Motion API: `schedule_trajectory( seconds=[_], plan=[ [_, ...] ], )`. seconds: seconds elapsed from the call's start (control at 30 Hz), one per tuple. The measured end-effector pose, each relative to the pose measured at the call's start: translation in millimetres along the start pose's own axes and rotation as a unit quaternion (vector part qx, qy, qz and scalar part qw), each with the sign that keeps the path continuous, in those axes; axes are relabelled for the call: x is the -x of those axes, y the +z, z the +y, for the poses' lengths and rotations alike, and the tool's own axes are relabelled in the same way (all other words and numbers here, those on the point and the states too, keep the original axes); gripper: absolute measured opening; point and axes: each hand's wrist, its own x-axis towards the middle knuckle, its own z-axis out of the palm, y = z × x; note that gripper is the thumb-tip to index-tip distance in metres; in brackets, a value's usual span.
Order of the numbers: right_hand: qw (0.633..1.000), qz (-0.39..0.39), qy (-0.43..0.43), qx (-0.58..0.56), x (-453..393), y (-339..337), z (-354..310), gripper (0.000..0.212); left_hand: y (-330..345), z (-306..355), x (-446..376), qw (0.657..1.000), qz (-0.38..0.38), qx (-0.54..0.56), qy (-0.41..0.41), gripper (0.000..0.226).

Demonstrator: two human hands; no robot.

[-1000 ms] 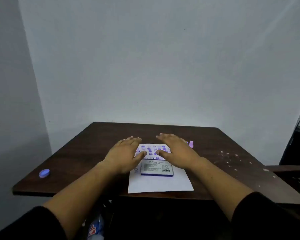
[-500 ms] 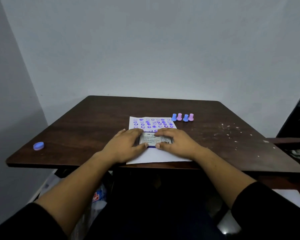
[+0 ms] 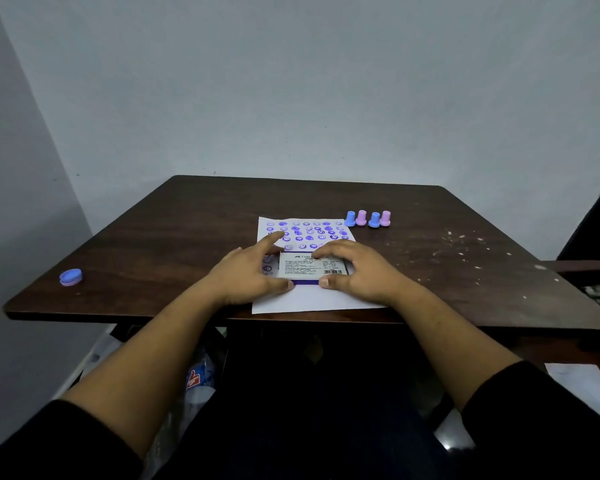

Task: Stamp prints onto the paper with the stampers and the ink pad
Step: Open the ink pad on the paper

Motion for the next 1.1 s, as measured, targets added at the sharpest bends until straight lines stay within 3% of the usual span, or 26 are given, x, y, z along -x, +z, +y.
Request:
schedule_trajectory(
  seconds=[0.37,0.73,0.87,1.0,1.1],
  plan=[
    [0.996,0.02,0.021,-0.087,0.4,-0.7,3.0,0.037,0.1,-1.4,1.2,0.999,0.015,0.031,0.001,0.101],
    [0.944,0.169,0.122,-0.256,-1.0,-5.6,3.9,0.029,-2.8,1.9,1.5,0.998,-0.003,0.063,-0.017,0.097],
    [0.951,0.186,0.14,-0.204,-3.2,-4.3,2.6,0.018,-1.4,1.0,2.4,0.996,0.009,0.078,-0.032,0.099],
    [0.966,0.172,0.144,-0.127,-3.9,-2.1,3.0,0.009,0.4,-2.7,2.6,0.994,0.022,0.101,-0.042,0.076],
    [0.971,0.169,0.143,-0.089,-3.9,-1.5,3.8,0.007,-0.5,-2.3,2.2,0.995,0.02,0.093,-0.037,0.077]
  ],
)
